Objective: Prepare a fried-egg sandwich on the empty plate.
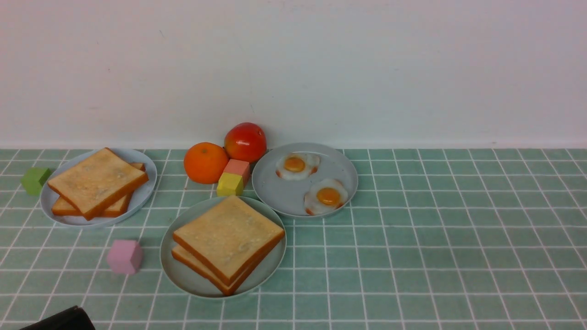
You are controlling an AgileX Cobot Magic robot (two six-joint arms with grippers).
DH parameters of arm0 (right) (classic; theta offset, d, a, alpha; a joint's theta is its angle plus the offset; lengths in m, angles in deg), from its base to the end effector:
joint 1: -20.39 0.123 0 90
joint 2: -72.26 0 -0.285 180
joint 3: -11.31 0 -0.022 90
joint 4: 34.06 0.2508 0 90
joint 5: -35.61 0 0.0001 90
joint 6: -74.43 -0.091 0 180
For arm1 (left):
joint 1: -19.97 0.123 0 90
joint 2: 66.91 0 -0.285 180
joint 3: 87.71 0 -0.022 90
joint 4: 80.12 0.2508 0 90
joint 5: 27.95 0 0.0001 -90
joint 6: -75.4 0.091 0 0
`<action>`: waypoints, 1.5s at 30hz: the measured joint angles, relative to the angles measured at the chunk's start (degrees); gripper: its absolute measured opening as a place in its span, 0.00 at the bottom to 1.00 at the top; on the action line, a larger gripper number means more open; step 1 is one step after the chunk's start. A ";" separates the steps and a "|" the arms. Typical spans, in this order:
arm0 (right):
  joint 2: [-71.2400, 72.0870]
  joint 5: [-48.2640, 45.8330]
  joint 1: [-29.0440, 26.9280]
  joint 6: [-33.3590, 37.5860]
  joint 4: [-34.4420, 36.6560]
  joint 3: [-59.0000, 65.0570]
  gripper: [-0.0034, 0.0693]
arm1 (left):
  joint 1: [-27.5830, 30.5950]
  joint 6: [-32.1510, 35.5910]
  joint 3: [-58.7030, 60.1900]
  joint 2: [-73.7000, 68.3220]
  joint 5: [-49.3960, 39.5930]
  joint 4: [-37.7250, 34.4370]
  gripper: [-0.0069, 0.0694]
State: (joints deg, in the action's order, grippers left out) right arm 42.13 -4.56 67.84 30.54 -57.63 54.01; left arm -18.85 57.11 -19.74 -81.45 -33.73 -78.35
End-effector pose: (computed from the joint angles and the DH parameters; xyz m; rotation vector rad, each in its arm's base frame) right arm 0.0639 0.0349 0.3302 -0.1986 1.9538 0.5988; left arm 0.0476 -0.0379 0.2517 0.3051 1.5616 -0.7592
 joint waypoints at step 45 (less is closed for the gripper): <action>22.88 19.05 -41.72 44.66 26.19 35.62 0.03 | 0.00 0.00 0.00 -0.68 -0.43 -0.06 0.10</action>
State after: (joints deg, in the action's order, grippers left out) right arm 65.01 14.49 26.12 75.20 -31.44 89.63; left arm -18.85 57.11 -19.74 -82.12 -34.16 -78.41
